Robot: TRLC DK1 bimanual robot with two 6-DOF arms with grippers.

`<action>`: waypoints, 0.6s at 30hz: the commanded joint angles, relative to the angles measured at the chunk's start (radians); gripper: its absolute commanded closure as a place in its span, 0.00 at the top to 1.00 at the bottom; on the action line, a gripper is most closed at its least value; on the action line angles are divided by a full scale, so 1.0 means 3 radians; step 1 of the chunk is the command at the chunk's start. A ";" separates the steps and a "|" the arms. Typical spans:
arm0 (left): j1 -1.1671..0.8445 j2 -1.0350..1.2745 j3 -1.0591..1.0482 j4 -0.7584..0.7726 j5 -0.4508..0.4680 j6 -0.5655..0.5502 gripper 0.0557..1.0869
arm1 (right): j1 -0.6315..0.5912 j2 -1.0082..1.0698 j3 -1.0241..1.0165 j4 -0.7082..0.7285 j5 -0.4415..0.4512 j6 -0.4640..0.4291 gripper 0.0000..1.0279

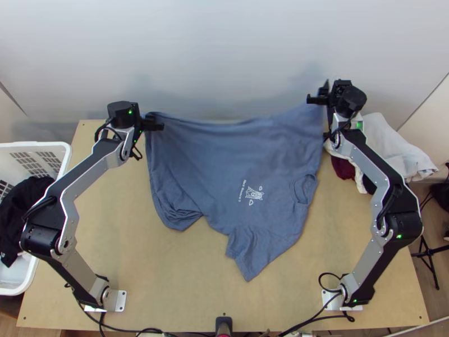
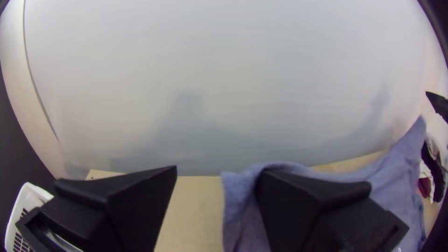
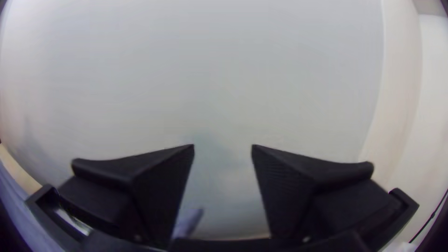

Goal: Fold the t-shirt

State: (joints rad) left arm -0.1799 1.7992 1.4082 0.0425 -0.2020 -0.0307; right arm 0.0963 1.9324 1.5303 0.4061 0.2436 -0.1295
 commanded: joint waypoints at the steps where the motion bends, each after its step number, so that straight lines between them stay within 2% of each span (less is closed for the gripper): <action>1: 0.0027 -0.0322 -0.0097 -0.0459 0.0203 -0.0337 0.96 | 0.0144 -0.0443 -0.0341 -0.0264 -0.0004 0.0048 0.97; 5: 0.0144 -0.0869 -0.0302 -0.1072 0.0699 -0.0583 0.96 | 0.0185 -0.1267 -0.0969 -0.0566 -0.0086 0.0048 0.97; 8: 0.0247 -0.1329 -0.0511 -0.1573 0.0765 -0.0782 0.96 | 0.0195 -0.1952 -0.1286 -0.1159 -0.0280 0.0125 0.97; 12: 0.0727 -0.1733 -0.0890 -0.1481 0.0735 -0.0798 0.96 | 0.0287 -0.2785 -0.1557 -0.1788 -0.0352 0.0135 0.97; 15: 0.1182 -0.1482 -0.0936 -0.1466 0.0735 -0.0532 0.96 | 0.0395 -0.3256 -0.1547 -0.2223 -0.0377 0.0191 0.97; 18: 0.1295 -0.1375 -0.0941 -0.1430 0.0740 -0.0327 0.96 | 0.0477 -0.3532 -0.1527 -0.2438 -0.0382 0.0227 0.96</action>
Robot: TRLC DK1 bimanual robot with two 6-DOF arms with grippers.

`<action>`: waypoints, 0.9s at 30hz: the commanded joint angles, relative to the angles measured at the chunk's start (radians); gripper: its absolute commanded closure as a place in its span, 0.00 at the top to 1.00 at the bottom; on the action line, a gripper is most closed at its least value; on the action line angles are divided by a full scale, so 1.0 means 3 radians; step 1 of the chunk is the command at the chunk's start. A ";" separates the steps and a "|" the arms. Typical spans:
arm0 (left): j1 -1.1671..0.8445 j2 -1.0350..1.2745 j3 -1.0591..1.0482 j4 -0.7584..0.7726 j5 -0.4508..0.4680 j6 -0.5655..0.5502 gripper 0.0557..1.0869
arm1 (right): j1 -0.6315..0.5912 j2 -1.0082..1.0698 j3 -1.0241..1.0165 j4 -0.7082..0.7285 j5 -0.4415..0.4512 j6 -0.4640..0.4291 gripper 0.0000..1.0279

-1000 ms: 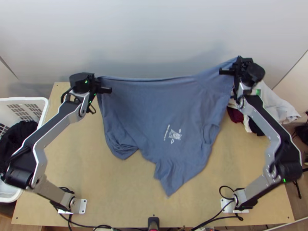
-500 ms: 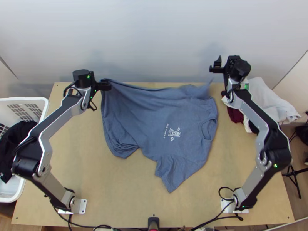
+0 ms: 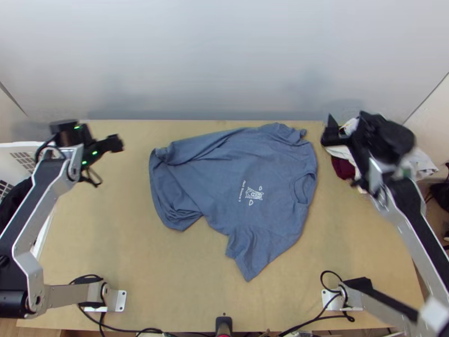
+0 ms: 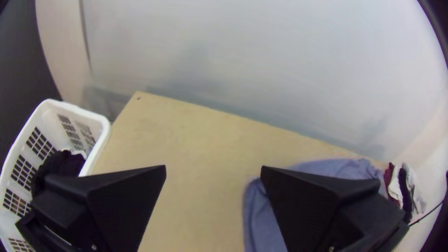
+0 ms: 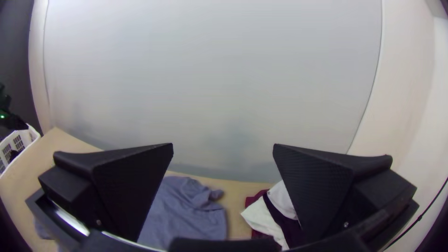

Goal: Fold the t-shirt

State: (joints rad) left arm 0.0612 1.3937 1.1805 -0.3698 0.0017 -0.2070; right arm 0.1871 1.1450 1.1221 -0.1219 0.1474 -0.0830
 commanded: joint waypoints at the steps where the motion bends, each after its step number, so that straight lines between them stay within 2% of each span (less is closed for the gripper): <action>1: 0.0476 -0.0039 -0.0182 -0.0148 0.0086 0.0327 0.96 | 0.0210 -0.0948 -0.0151 -0.0775 -0.0057 0.0108 0.96; 5: 0.0052 -0.0259 -0.0136 -0.0966 0.0091 0.0398 0.95 | 0.0440 -0.1066 -0.0222 -0.1296 -0.0062 0.0190 0.96; 10: -0.0889 -0.0611 -0.0299 -0.1758 0.0122 0.0056 0.95 | 0.0655 -0.1357 -0.0488 -0.1598 -0.0062 0.0343 0.96; 12: -0.1288 -0.0729 -0.0443 -0.1830 0.0122 -0.0036 0.95 | 0.0813 -0.1475 -0.0611 -0.1772 -0.0067 0.0379 0.96; 14: -0.1600 -0.0811 -0.0576 -0.1861 0.0122 -0.0041 0.95 | 0.0890 -0.1521 -0.0703 -0.2043 -0.0220 0.0389 0.96; 19: -0.1820 -0.0770 -0.0862 -0.1958 0.0122 -0.0046 0.95 | 0.1166 -0.1505 -0.0795 -0.2677 -0.0548 0.0420 0.96; 27: -0.1917 -0.0637 -0.1240 -0.1457 0.0127 -0.0374 0.95 | 0.1677 -0.1490 -0.1199 -0.2774 -0.0773 0.0496 0.96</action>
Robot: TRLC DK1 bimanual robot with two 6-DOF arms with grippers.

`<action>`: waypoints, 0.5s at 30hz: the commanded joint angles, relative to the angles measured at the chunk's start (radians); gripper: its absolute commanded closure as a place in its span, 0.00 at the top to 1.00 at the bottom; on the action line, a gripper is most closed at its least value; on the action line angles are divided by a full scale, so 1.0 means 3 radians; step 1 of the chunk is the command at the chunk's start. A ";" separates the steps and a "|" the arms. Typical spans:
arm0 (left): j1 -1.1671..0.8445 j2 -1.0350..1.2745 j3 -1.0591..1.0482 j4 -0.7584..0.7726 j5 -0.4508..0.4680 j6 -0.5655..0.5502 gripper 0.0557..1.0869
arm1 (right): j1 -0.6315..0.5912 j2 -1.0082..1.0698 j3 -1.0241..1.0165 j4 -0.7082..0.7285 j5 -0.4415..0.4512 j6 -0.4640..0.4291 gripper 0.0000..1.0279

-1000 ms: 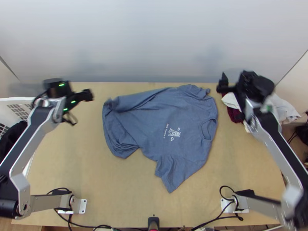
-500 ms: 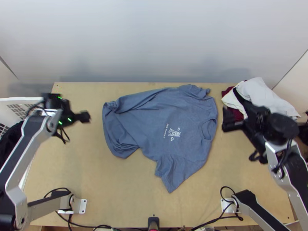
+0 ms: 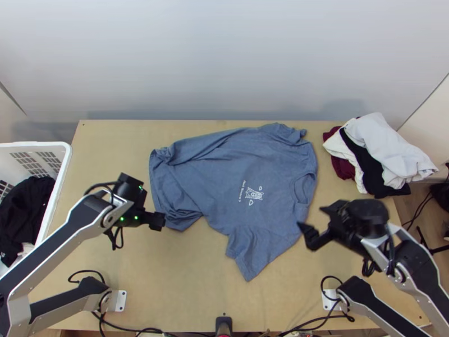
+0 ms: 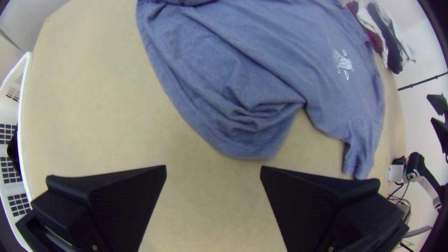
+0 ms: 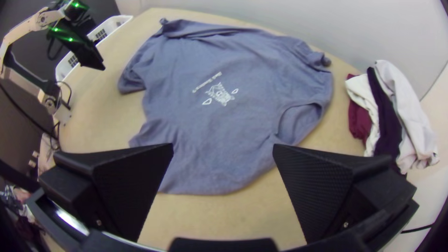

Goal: Fold the t-shirt

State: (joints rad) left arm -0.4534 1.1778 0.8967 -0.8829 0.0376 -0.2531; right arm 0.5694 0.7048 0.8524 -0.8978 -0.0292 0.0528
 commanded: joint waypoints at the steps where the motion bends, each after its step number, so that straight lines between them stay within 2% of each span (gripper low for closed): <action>1: -0.0273 0.0108 -0.0304 0.0264 0.0013 -0.0271 0.95 | 0.0454 -0.0012 -0.0326 -0.0178 -0.0179 0.0034 0.96; 9: -0.0447 0.0282 -0.0304 0.0443 0.0018 -0.0588 0.95 | 0.0516 0.0105 -0.0274 -0.0091 -0.0179 0.0023 0.96; 15: -0.0452 0.0487 -0.0448 0.0739 0.0182 -0.1043 0.95 | 0.0480 0.0028 -0.0351 -0.0116 -0.0179 0.0034 0.96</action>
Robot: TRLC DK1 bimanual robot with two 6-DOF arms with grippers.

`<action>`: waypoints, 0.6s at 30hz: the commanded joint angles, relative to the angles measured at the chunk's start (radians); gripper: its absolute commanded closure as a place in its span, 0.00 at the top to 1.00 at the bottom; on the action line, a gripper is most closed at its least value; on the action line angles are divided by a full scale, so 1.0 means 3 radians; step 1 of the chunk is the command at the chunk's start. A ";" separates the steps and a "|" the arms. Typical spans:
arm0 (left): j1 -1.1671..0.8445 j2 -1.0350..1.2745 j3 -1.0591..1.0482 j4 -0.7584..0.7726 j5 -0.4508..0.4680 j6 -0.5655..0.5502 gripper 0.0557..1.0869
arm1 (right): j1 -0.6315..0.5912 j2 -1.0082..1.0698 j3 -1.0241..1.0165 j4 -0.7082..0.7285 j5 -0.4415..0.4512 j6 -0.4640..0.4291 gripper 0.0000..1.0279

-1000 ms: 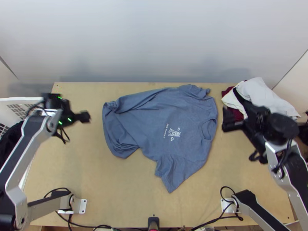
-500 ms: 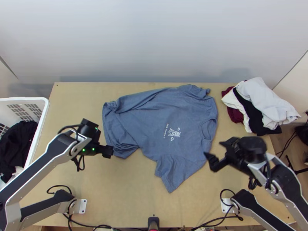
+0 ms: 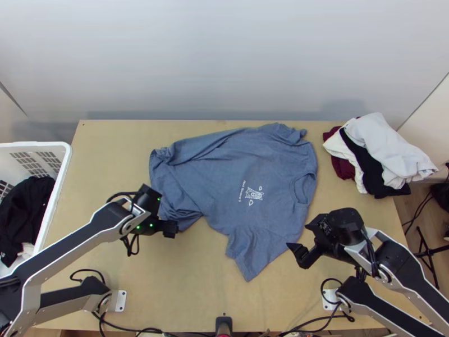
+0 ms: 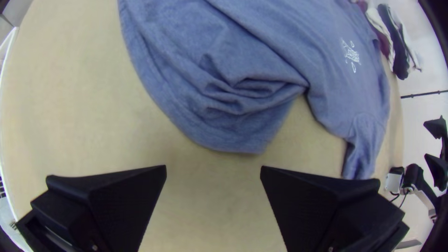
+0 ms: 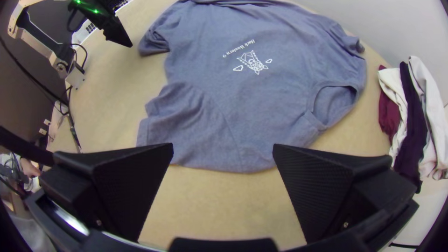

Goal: Fold the t-shirt

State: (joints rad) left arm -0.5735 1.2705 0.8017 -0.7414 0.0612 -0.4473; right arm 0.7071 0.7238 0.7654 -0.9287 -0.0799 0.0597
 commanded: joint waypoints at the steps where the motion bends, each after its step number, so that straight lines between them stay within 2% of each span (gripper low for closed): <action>1: -0.0057 0.0208 -0.0136 0.0334 0.0154 -0.0427 0.95 | 0.0016 -0.0035 -0.0061 -0.0013 -0.0010 0.0011 0.96; 7: -0.0179 0.0490 0.0007 0.0656 0.0174 -0.0554 0.95 | -0.0046 -0.0071 -0.0056 -0.0018 -0.0010 0.0021 0.96; 16: -0.0266 0.0822 0.0232 0.0697 0.0154 -0.0611 0.95 | -0.0117 -0.0097 -0.0077 -0.0003 -0.0010 0.0031 0.96; 18: -0.0364 0.0868 0.0237 0.0697 0.0154 -0.0519 0.94 | -0.0133 -0.0097 -0.0072 0.0007 -0.0010 0.0031 0.96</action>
State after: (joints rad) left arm -0.6384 1.4673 0.8474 -0.5499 0.1081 -0.6174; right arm 0.6804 0.6979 0.7448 -0.9352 -0.0837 0.0677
